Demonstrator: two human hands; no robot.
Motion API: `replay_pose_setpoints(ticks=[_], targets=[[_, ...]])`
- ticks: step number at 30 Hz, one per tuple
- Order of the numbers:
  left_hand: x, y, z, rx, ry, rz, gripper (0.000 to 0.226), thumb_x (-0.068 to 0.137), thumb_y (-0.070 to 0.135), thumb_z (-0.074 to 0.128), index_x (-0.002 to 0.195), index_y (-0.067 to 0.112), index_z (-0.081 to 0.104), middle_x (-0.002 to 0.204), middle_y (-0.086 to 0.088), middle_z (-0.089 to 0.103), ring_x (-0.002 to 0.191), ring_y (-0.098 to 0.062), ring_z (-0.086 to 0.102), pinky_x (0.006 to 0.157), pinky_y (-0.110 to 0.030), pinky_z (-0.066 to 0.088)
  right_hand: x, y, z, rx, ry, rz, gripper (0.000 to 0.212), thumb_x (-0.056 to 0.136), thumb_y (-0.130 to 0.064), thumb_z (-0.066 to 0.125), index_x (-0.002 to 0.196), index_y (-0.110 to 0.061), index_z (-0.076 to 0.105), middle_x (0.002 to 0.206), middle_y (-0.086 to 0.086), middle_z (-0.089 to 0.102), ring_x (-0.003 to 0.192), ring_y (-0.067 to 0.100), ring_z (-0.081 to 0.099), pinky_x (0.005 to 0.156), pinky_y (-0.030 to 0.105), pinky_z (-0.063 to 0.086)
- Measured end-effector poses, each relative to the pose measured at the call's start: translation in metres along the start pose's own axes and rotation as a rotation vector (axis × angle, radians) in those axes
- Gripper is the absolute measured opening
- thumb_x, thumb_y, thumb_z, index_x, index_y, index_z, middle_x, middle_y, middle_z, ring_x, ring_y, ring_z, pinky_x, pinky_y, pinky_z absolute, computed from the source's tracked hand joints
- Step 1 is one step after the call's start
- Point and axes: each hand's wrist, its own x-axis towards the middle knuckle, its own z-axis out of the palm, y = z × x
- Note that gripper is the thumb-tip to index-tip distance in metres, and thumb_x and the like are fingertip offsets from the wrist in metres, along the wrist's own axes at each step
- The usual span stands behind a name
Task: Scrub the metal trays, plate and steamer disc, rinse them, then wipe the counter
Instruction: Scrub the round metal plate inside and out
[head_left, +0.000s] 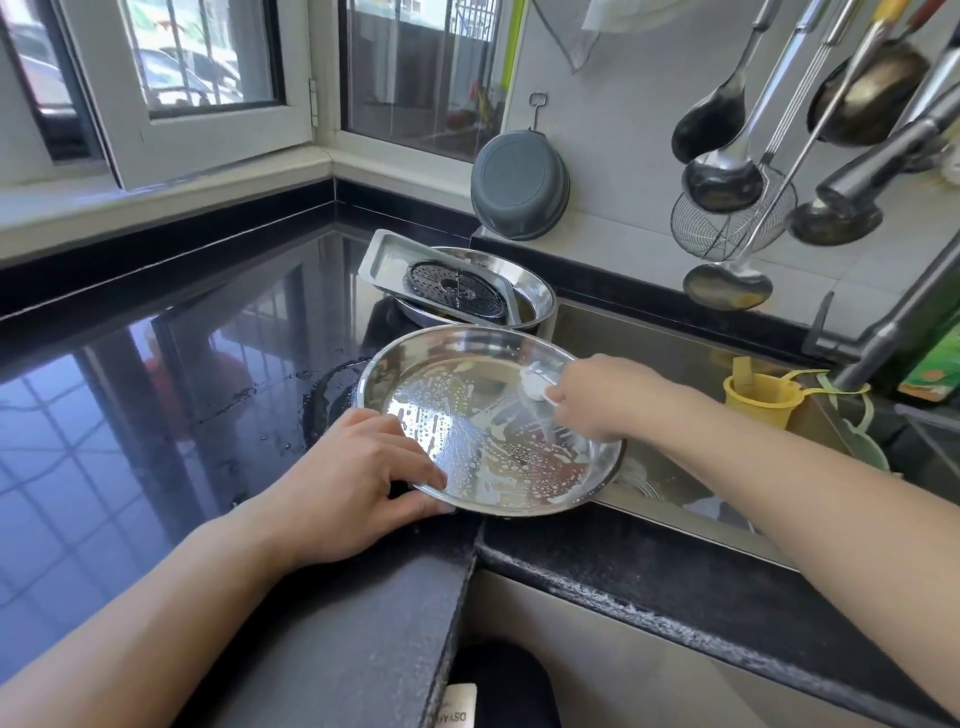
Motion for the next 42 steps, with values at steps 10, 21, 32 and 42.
replay_pose_setpoints(ticks=[10,21,32,42], targets=[[0.001,0.000,0.001,-0.005,-0.013,-0.017,0.040,0.092,0.075,0.051,0.102,0.047,0.077,0.100,0.032,0.071,0.097,0.004,0.056,0.102,-0.026,0.032,0.022,0.011,0.001,-0.009,0.070,0.088,0.036,0.093,-0.021,0.041,0.120,-0.022,0.066,0.097,0.002,0.062,0.076,0.021,0.060,0.061,0.034,0.047],[0.002,0.001,0.000,0.012,-0.033,-0.021,0.044,0.091,0.077,0.047,0.103,0.047,0.076,0.101,0.035,0.069,0.103,0.000,0.053,0.106,-0.028,0.026,0.016,-0.029,-0.012,0.152,-0.074,-0.206,0.039,0.103,-0.027,0.046,0.139,-0.031,0.061,0.128,-0.009,0.065,0.058,0.000,0.061,0.050,0.017,0.048],[0.000,0.002,-0.001,0.019,-0.030,-0.010,0.039,0.092,0.073,0.051,0.101,0.045,0.077,0.099,0.032,0.070,0.099,0.001,0.052,0.105,-0.027,0.026,0.040,-0.043,-0.009,-0.015,0.039,-0.232,0.037,0.104,-0.024,0.042,0.137,-0.021,0.059,0.127,0.008,0.061,0.079,0.019,0.061,0.072,0.040,0.053],[0.001,0.003,-0.003,0.080,-0.059,0.007,0.044,0.095,0.074,0.044,0.104,0.045,0.076,0.101,0.031,0.070,0.088,0.001,0.048,0.098,-0.029,0.032,0.024,0.007,-0.016,-0.250,0.022,0.070,0.025,0.091,-0.010,0.043,0.108,-0.016,0.061,0.084,0.001,0.053,0.073,0.022,0.056,0.062,0.036,0.046]])
